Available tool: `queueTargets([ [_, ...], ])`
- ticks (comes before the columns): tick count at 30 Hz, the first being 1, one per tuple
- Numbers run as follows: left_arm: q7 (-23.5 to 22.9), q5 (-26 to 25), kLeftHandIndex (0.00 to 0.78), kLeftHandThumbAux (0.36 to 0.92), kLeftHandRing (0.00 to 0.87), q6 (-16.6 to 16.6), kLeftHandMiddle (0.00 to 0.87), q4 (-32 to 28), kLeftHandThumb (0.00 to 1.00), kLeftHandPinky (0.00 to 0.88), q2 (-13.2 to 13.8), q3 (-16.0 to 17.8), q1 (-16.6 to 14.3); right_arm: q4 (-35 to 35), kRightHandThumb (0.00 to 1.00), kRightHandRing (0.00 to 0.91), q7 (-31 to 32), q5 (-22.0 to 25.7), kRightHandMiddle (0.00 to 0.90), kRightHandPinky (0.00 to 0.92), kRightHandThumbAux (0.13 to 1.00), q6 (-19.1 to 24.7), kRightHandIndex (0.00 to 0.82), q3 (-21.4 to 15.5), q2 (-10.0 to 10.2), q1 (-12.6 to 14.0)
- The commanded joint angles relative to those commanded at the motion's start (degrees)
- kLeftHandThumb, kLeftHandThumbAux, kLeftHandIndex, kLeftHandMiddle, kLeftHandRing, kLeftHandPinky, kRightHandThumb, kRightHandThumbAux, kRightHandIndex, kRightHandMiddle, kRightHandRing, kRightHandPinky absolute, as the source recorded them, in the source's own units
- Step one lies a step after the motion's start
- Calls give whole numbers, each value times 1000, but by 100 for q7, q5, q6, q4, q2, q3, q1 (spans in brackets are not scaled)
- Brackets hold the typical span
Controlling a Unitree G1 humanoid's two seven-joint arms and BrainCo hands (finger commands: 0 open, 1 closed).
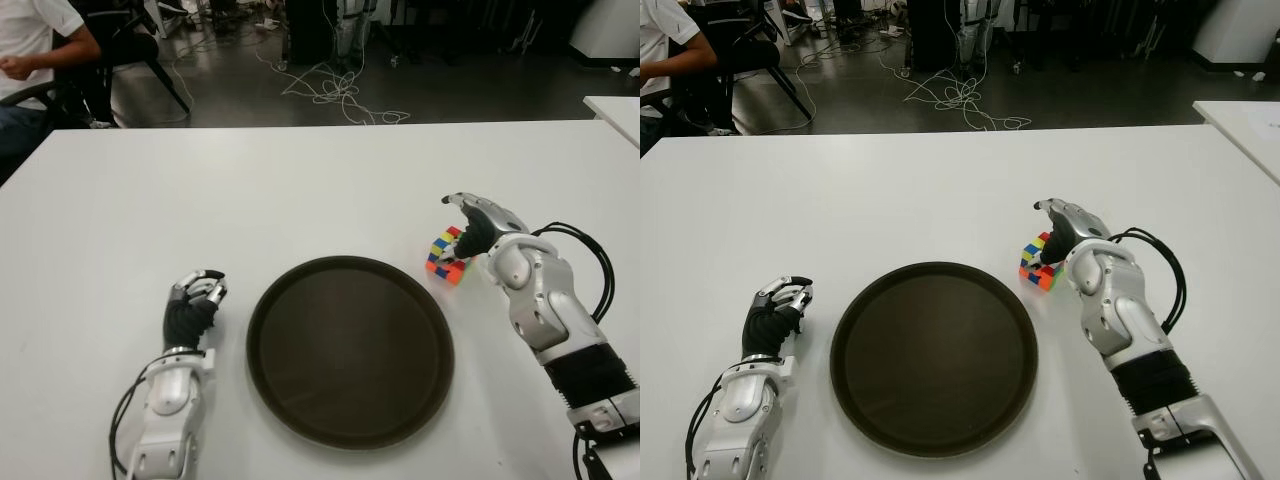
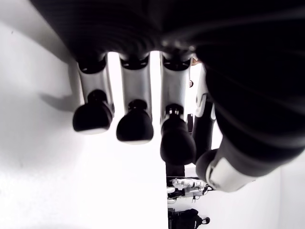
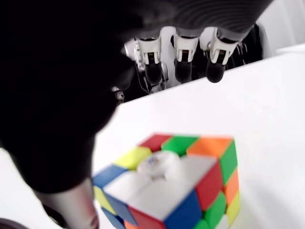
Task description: Pick up the Rubik's Cube and put it in the plate
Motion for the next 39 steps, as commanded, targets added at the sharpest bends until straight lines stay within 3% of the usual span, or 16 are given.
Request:
queueTargets([
  [39, -18, -43, 444, 705, 814, -68, 804, 42, 709, 805, 28, 18, -3, 178, 0, 31, -172, 54, 26, 52, 867, -106, 16, 140, 43, 14],
])
